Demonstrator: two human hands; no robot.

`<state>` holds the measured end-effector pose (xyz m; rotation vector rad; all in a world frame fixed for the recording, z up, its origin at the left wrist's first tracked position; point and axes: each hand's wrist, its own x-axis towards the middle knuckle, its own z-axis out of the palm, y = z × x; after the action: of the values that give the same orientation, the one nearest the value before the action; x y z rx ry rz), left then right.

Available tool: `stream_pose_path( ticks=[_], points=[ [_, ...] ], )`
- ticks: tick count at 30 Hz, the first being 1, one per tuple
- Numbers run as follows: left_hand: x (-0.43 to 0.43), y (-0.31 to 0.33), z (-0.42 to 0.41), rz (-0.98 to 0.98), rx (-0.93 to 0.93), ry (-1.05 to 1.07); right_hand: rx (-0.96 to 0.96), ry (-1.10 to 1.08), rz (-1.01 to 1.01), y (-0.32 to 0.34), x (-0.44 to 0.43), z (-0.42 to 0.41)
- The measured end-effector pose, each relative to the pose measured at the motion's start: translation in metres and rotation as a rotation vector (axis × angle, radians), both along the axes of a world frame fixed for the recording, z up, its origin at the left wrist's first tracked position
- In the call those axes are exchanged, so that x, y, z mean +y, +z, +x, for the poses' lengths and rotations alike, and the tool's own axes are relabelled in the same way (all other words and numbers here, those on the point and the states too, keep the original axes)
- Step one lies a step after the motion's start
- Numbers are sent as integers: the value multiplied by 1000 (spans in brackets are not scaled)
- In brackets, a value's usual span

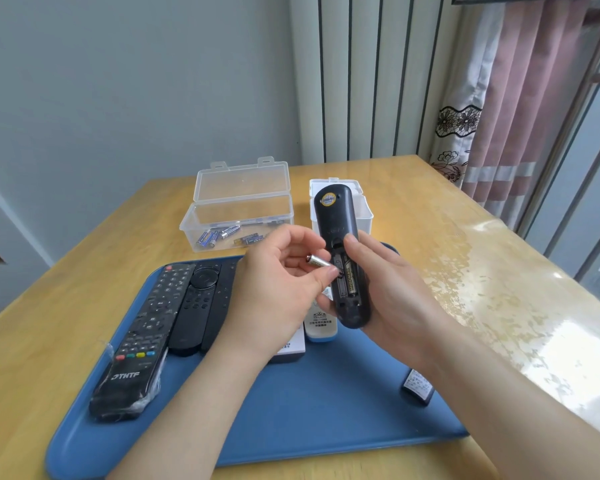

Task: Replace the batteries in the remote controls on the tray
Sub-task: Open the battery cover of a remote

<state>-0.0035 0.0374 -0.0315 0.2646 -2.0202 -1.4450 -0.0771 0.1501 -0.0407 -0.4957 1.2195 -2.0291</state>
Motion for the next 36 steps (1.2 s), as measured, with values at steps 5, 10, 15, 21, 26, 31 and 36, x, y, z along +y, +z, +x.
stream_pose_path(
  ticks=[5, 10, 15, 21, 26, 31, 36],
  points=[
    [4, 0, 0, -93, 47, 60, -16, 9, -22, 1, -2, 3],
    [6, -3, 0, -211, 22, 118, -32, 16, -78, 2, -2, 4],
    [5, -4, 2, -528, 35, 96, -63, 5, -122, 4, 0, 2],
    [3, -11, 1, -848, 16, 133, -47, -30, -99, 2, 2, -1],
    [5, -14, 0, -939, -33, 140, -1, -30, -53, 3, 5, -9],
    [7, -15, -3, -570, -202, -116, 94, -48, 51, 5, 12, -25],
    [23, -12, 1, -655, -163, -25, 160, -158, 142, 4, 17, -35]
  ],
)
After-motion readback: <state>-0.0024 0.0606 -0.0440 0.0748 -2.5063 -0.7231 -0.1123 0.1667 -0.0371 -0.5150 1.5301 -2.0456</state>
